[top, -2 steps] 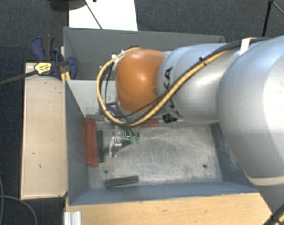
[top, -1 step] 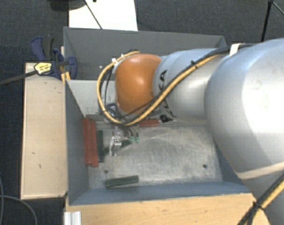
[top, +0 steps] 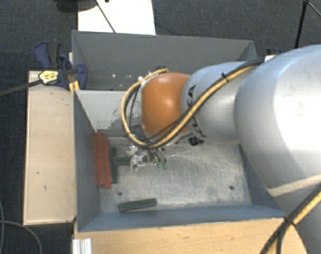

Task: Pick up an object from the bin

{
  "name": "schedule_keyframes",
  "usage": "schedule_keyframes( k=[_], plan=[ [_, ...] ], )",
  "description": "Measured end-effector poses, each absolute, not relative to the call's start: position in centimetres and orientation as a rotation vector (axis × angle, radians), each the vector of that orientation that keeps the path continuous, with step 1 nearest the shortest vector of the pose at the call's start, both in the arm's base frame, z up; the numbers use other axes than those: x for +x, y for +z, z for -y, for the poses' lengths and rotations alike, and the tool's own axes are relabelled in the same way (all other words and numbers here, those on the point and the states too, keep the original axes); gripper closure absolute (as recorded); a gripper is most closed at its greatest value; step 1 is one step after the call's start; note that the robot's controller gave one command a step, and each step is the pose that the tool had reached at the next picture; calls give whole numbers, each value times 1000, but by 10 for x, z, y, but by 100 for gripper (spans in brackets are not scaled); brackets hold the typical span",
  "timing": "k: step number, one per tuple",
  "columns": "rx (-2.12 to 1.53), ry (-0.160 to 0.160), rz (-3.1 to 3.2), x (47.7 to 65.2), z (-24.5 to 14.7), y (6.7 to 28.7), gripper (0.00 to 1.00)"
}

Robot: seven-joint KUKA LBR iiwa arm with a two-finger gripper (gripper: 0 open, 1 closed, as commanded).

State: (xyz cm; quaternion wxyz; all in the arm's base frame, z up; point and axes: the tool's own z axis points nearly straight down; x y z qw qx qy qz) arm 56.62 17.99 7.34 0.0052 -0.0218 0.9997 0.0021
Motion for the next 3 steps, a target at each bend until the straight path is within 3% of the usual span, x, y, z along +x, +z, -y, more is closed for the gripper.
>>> schedule_keyframes(
  k=[1, 2, 3],
  plan=[
    [-66, 7, -3131, 566, -180, 73, 100],
    [-91, 3, -3132, 591, -176, 279, 100],
    [-91, 4, -3130, 592, -176, 280, 0]
  ],
)
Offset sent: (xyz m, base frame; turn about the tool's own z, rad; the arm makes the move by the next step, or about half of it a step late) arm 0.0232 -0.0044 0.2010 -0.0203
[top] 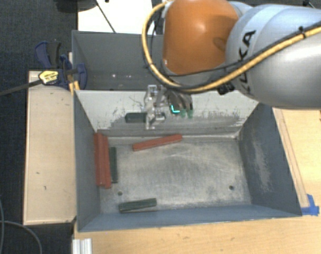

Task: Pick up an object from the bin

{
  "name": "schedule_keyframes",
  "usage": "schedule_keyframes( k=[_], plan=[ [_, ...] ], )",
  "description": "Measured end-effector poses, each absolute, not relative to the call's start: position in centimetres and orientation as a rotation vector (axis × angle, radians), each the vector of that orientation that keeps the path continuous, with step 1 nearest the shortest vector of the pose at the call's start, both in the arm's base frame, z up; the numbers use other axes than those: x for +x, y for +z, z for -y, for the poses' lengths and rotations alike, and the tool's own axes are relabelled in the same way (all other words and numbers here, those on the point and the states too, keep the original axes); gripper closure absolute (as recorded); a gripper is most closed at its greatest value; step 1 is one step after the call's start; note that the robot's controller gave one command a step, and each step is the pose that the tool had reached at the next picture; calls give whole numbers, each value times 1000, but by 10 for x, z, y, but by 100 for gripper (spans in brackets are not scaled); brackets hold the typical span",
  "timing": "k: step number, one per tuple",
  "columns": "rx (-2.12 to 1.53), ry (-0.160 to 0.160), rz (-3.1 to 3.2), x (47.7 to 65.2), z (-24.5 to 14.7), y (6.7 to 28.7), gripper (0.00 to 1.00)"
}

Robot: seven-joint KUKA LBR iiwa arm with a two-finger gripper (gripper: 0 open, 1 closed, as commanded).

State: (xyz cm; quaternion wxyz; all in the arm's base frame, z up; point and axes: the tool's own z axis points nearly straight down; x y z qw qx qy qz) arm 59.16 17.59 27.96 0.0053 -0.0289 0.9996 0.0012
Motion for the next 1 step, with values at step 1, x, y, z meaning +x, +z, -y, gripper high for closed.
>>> schedule_keyframes(
  k=[1],
  plan=[
    [-87, 1, -3138, 590, -176, 275, 100]
  ],
)
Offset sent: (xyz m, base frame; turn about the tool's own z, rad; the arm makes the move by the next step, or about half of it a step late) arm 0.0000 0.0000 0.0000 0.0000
